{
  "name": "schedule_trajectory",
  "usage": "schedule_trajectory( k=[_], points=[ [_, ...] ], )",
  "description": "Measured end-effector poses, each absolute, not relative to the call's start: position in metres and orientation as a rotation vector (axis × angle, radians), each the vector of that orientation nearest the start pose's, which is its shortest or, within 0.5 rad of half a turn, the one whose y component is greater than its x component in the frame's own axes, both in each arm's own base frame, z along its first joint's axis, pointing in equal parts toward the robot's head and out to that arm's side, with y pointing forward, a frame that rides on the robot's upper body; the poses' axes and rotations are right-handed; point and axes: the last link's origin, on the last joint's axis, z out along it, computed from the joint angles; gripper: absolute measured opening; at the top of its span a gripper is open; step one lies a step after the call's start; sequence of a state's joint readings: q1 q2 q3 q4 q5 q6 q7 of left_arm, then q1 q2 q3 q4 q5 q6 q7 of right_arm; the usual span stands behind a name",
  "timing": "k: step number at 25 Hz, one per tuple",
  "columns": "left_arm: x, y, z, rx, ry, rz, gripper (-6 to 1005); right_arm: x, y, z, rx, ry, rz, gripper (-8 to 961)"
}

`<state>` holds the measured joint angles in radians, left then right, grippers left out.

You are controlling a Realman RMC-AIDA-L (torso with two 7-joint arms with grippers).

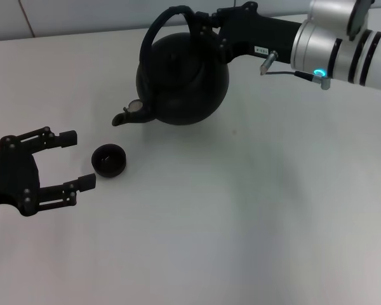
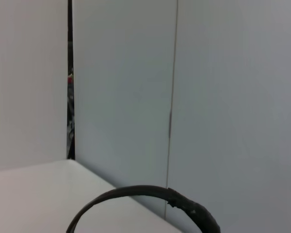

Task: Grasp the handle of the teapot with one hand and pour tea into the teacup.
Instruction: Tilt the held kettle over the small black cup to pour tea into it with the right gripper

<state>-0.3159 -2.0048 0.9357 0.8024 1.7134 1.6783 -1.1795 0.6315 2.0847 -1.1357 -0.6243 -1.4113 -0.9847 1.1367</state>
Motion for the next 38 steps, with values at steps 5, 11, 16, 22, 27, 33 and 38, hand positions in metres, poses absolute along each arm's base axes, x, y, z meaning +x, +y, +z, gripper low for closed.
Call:
schedule_trajectory(
  k=[5,11,16,22,27,33,38],
  points=[
    [-0.277,0.285,0.034,-2.747,-0.232,-0.751,804,0.193,0.415,-0.028,-2.418,0.289,0.649,128],
    [-0.277,0.285,0.034,-2.747,-0.230,-0.749,804,0.190,0.415,-0.031,-2.433,0.276,0.645,128],
    [-0.277,0.285,0.034,-2.747,-0.232,-0.749,804,0.188,0.415,-0.033,-2.440,0.270,0.645,128],
    [-0.278,0.285,0.034,-2.747,-0.232,-0.748,804,0.185,0.415,-0.032,-2.442,0.253,0.647,128],
    [-0.279,0.283,0.034,-2.746,-0.239,-0.746,804,0.182,0.416,-0.031,-2.440,0.239,0.650,127],
    [-0.280,0.283,0.034,-2.745,-0.240,-0.745,804,0.178,0.417,-0.030,-2.448,0.203,0.643,129],
    [-0.279,0.283,0.034,-2.745,-0.240,-0.746,803,0.174,0.416,-0.028,-2.453,0.172,0.638,128]
  ],
)
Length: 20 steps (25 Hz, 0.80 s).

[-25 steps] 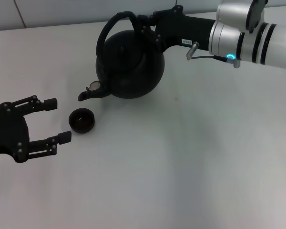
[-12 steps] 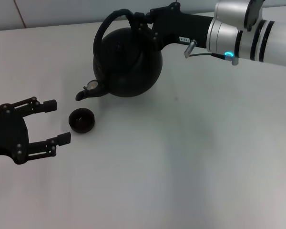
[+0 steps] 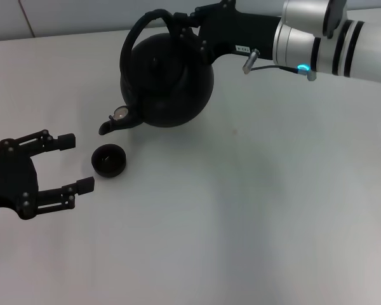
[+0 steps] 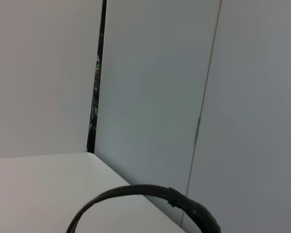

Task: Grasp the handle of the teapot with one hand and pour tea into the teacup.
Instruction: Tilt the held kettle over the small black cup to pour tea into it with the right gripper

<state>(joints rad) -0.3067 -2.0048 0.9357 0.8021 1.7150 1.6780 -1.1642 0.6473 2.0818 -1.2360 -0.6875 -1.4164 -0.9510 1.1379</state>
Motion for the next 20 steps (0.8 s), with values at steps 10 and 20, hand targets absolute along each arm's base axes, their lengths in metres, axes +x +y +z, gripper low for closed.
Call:
schedule_trajectory(
  k=[10,20],
  points=[
    [-0.2797,0.2825,0.0335,-2.745,-0.232,-0.745,802,0.1757,0.4187,-0.0267,-2.450,0.138,0.581,129],
    [-0.2782,0.2857,0.0330,-2.742,-0.226,-0.742,803,0.1722,0.4203,-0.0297,-2.459,0.074,0.512,127]
  ],
)
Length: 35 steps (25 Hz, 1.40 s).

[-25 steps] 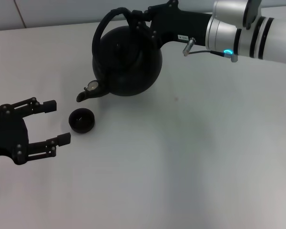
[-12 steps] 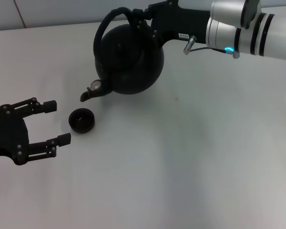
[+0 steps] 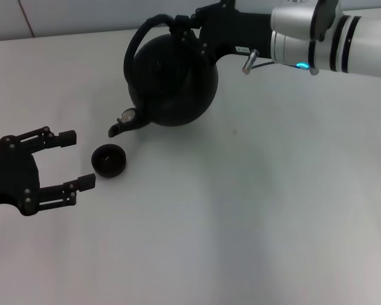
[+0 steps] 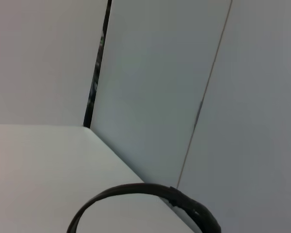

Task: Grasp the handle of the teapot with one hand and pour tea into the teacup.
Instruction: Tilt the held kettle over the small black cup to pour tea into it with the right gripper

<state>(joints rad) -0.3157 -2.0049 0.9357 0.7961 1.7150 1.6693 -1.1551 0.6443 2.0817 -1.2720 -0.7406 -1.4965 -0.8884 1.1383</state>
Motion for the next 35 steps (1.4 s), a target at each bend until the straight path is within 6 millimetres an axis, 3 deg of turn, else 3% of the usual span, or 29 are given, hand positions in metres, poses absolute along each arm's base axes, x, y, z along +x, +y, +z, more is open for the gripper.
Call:
schedule_trajectory(
  k=[35],
  points=[
    [-0.279,0.288,0.032,-2.727,-0.230,-0.727,804,0.160,0.418,-0.033,-2.482,-0.033,0.472,127]
  ],
)
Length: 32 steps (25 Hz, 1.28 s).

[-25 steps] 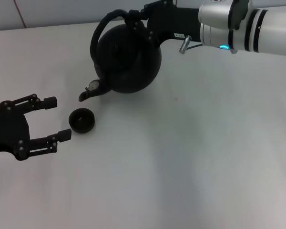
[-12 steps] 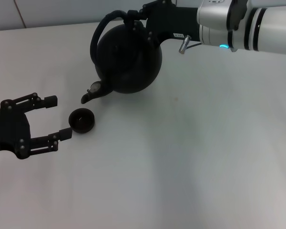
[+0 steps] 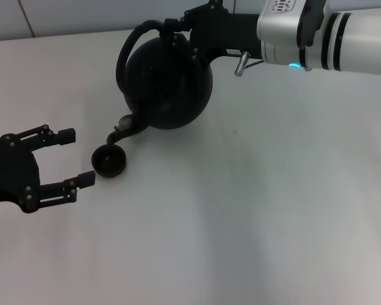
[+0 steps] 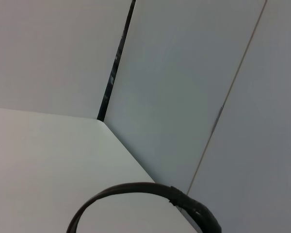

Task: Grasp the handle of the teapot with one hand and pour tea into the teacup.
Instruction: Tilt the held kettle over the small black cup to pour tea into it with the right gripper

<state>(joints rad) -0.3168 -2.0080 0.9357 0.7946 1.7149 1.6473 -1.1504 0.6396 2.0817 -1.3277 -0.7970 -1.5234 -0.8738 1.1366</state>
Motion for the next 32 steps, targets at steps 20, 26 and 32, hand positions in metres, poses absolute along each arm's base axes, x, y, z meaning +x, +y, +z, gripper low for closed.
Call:
schedule_trajectory(
  k=[20,26,32],
  points=[
    [-0.2796,0.2875,0.0313,-2.726,-0.220,-0.727,802,0.1553,0.4163,-0.0356,-2.497,-0.081,0.452,126],
    [-0.2793,0.2878,0.0312,-2.726,-0.219,-0.727,802,0.1540,0.4165,-0.0353,-2.502,-0.110,0.425,126],
    [-0.2792,0.2880,0.0312,-2.726,-0.218,-0.727,802,0.1513,0.4170,-0.0364,-2.497,-0.124,0.416,126]
  ],
)
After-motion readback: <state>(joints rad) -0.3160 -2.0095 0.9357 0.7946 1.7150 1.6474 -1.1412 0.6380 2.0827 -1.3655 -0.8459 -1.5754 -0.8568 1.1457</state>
